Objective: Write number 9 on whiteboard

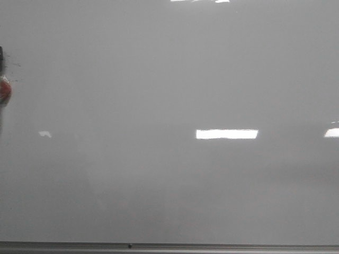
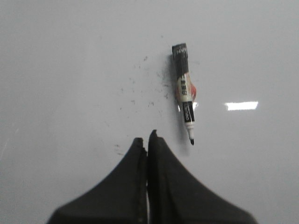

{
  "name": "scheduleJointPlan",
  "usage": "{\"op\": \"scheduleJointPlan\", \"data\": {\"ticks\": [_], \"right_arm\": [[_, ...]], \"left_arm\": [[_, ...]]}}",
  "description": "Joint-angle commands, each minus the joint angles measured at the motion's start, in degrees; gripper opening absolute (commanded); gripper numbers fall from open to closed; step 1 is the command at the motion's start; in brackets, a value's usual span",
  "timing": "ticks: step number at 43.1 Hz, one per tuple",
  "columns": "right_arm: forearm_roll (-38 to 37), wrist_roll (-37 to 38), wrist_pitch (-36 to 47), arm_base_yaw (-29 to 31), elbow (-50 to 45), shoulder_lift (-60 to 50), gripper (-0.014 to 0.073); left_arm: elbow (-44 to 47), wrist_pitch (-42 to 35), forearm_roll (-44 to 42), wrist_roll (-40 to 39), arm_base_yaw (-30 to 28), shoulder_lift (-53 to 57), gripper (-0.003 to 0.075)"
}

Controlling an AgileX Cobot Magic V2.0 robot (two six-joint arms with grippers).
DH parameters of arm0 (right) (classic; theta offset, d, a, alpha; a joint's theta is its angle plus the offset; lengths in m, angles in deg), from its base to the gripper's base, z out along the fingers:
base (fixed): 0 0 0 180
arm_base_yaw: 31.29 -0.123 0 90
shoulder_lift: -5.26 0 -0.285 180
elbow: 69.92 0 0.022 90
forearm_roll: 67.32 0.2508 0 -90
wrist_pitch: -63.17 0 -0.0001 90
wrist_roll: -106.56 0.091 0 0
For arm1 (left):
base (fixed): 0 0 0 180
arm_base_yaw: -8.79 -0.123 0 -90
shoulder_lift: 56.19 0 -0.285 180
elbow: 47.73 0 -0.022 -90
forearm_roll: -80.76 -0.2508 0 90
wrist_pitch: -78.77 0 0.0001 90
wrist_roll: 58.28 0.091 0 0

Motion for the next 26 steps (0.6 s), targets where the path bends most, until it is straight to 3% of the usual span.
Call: {"op": "scheduleJointPlan", "data": {"ticks": [1,4,7,13,18,26], "right_arm": [[-0.5,-0.4,7.0,0.3,1.2,-1.1,-0.0063],[-0.5,-0.4,6.3,0.3,3.5,-1.1,-0.0063],[0.0,-0.4,2.9,0.3,7.7,-1.1,-0.0063],[2.1,0.0,-8.2,0.3,18.8,2.2,-0.0062],[2.4,0.0,-11.8,0.3,25.3,9.6,-0.0061],[2.4,0.0,-11.6,0.3,30.2,19.6,-0.0061]], "left_arm": [[-0.1,-11.6,0.4,-0.5,0.0,1.0,-0.0019],[-1.2,-16.7,0.7,-0.6,0.0,1.0,-0.0019],[-4.3,-16.4,1.6,-0.6,0.0,1.0,-0.0019],[-14.7,-4.6,1.6,-0.6,0.0,-2.2,-0.0019],[-21.6,2.4,1.6,-0.6,0.0,-8.8,-0.0019],[-26.2,4.4,1.6,-0.6,0.0,-20.0,-0.0019]]}}
